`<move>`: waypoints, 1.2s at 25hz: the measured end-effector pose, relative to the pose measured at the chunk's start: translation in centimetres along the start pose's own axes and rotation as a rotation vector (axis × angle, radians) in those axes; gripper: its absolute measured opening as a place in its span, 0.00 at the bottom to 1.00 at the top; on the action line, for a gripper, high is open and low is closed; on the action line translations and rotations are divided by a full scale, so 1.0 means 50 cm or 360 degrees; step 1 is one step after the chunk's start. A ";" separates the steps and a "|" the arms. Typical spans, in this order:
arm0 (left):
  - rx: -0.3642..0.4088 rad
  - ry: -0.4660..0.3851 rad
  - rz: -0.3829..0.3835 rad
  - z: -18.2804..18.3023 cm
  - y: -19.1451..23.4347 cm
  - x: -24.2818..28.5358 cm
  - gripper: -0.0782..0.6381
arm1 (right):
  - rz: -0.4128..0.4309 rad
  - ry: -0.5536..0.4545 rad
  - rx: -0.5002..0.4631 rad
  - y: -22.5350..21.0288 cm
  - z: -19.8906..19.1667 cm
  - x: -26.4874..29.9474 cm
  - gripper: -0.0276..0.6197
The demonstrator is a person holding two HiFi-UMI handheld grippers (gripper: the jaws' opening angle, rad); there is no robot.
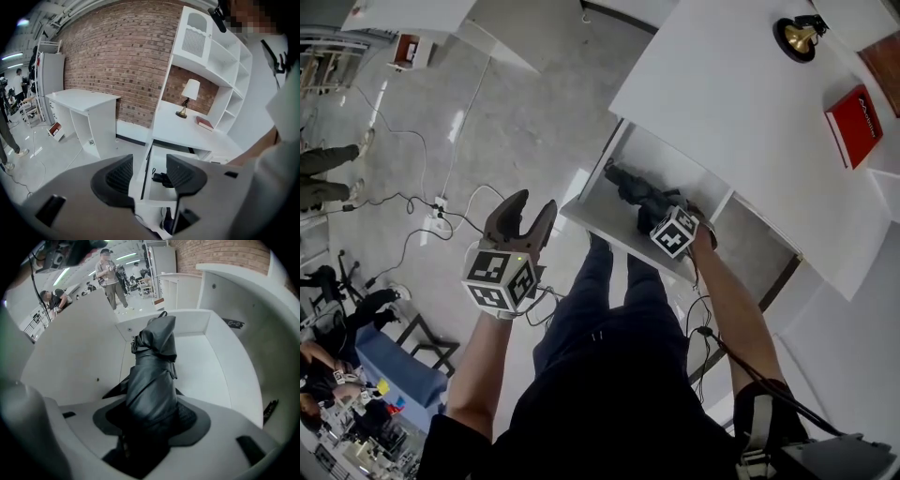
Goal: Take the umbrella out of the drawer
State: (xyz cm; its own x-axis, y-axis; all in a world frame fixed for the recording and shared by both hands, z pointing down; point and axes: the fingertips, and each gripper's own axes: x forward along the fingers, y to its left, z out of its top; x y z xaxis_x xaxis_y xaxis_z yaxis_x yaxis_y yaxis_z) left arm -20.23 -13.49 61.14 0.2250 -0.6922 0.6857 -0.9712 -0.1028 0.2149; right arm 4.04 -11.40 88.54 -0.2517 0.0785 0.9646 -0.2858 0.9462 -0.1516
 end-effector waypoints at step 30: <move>0.0101 -0.0430 -0.0397 0.265 -0.060 -0.103 0.39 | -0.0474 -0.0676 0.0918 -0.082 0.087 -0.531 0.41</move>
State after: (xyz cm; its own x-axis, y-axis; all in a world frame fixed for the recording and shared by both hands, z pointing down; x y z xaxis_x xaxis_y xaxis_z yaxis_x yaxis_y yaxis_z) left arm -19.50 -19.09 47.74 0.4352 -0.8027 0.4078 -0.8938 -0.3307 0.3029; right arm 7.89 -18.70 62.63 -0.3886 -0.3906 0.8345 -0.8037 0.5866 -0.0996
